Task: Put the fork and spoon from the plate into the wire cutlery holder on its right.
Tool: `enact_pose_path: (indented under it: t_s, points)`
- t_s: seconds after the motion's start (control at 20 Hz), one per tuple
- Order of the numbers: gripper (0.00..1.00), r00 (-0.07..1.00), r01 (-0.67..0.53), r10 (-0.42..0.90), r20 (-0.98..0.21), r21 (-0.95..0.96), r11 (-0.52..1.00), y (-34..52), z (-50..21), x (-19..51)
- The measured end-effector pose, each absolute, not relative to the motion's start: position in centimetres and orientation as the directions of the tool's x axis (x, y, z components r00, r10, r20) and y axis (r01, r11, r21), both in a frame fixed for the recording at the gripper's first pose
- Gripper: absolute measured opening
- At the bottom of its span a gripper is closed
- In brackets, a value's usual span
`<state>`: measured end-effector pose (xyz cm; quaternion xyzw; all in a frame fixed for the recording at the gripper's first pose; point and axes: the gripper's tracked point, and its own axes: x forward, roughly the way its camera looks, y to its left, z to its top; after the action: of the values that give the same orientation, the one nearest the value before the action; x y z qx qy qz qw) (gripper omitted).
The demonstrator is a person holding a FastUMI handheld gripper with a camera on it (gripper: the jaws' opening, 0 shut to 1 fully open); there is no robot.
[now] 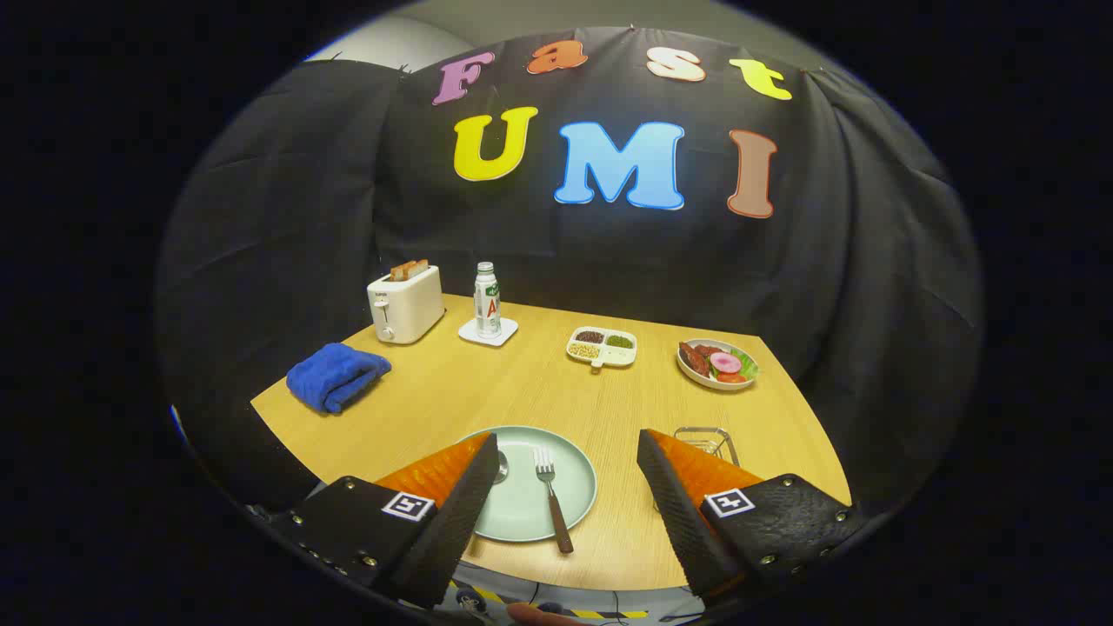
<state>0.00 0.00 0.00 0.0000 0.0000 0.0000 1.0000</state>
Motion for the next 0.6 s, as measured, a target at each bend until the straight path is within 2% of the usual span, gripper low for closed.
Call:
enact_pose_path:
  t_s: [0.2, 0.6]
  points:
    - [0.97, 1.000, 0.030, -0.030, -0.001, 0.015, 0.999, -1.0, -0.4, 0.3]
    - [0.97, 0.944, 0.127, -0.146, 0.297, 0.080, 0.989, -2.9, 8.2, -2.3]
